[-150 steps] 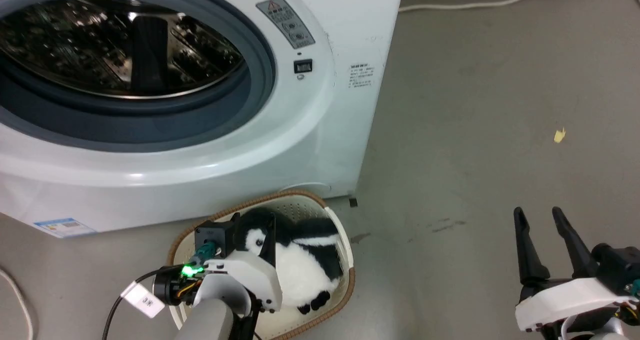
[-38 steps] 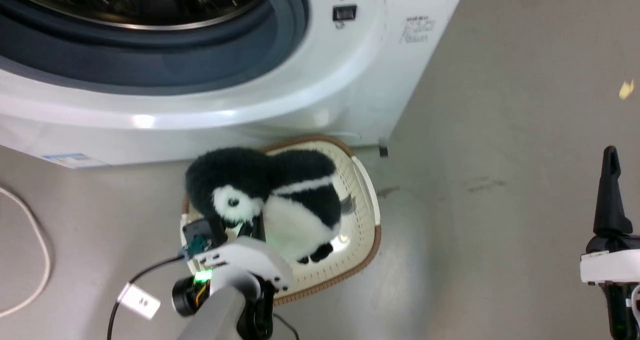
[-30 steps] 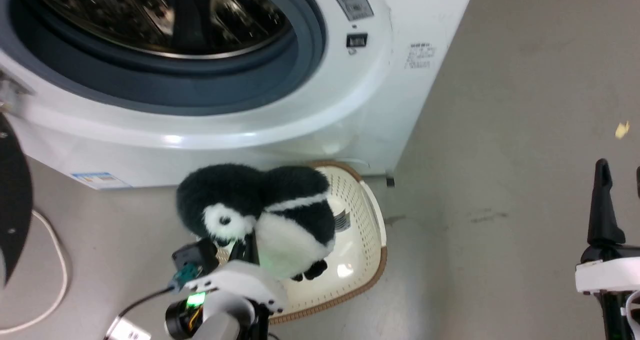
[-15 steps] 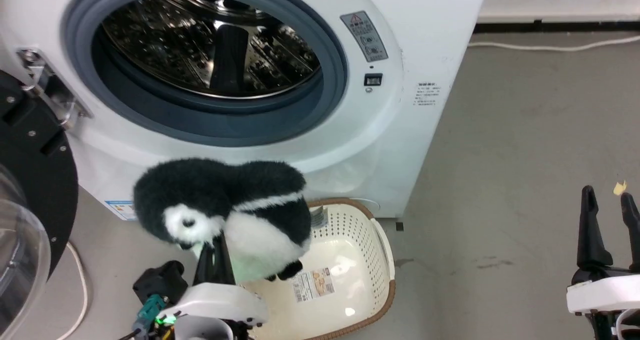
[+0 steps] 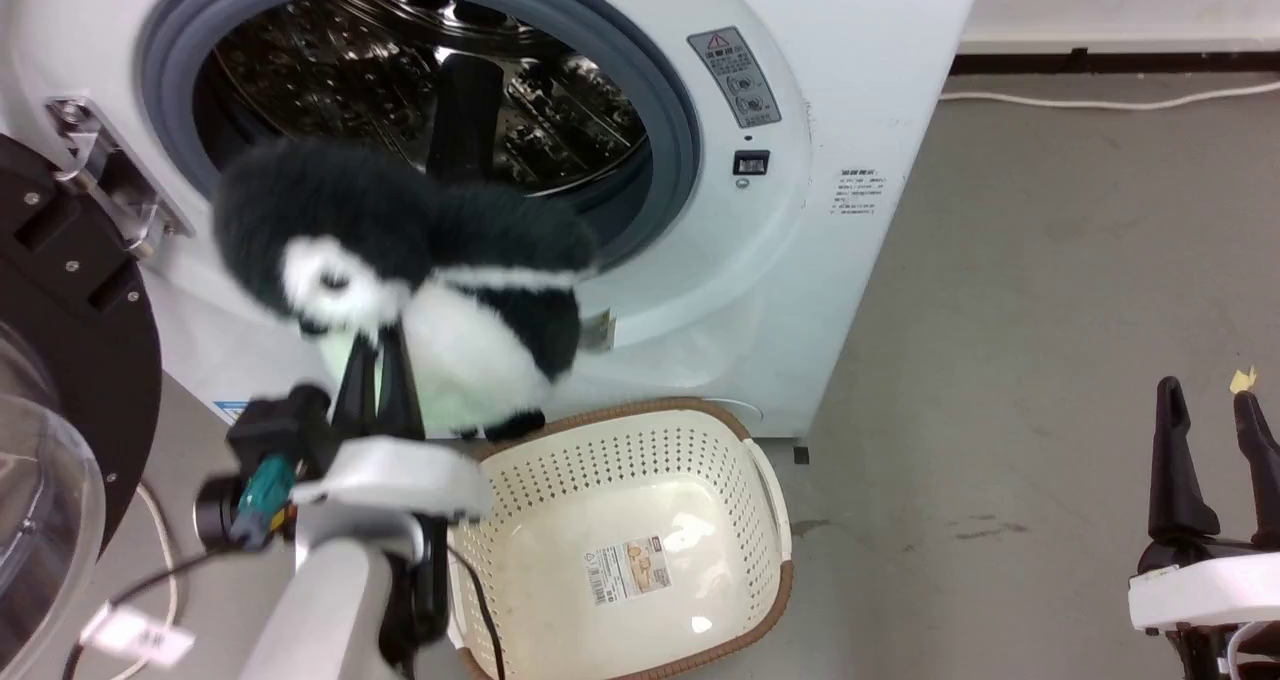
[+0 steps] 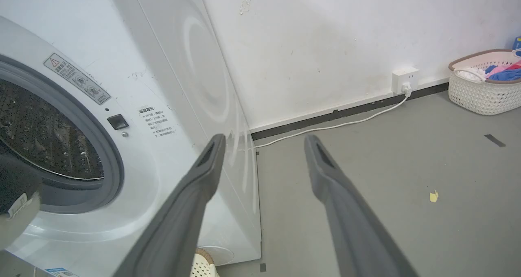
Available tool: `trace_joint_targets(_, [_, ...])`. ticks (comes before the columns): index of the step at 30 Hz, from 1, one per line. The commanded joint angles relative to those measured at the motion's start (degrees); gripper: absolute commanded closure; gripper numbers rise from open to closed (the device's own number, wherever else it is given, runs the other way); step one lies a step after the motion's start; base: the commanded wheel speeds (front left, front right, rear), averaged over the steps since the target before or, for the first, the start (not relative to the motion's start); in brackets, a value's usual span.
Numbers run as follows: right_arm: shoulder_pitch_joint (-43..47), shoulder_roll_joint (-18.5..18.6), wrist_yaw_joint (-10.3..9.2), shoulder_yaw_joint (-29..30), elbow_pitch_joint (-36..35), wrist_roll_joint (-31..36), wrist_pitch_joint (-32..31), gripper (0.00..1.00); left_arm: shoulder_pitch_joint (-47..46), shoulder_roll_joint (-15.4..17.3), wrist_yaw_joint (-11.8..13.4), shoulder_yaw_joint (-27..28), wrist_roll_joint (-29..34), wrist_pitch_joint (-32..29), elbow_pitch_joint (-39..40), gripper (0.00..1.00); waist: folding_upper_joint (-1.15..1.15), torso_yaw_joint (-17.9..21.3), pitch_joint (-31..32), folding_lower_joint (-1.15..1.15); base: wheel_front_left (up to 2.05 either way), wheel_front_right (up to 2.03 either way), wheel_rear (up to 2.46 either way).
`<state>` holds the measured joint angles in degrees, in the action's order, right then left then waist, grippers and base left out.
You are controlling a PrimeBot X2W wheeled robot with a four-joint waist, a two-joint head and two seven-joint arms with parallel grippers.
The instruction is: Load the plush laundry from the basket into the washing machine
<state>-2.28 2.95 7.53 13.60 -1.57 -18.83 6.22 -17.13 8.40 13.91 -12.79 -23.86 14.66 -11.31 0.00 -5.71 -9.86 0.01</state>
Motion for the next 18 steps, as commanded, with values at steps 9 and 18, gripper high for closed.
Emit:
trace_joint_targets(9, [-0.9, -0.1, -0.04, 0.4, -0.4, -0.6, 0.4, 0.00, -8.1, -0.6, -2.2, 1.8, 4.2, 0.3, -3.7, 1.00, 0.00, 1.5, -2.4, -0.01, 0.00, 0.00, 0.00])
trace_joint_targets(18, [-2.8, -0.1, -0.04, 0.4, -1.4, -0.8, 0.3, 0.00, -13.9, -2.7, -4.0, 7.5, 4.9, 0.3, -8.7, 1.00, 0.00, 3.5, -6.9, -0.01, 0.00, 0.00, 0.00])
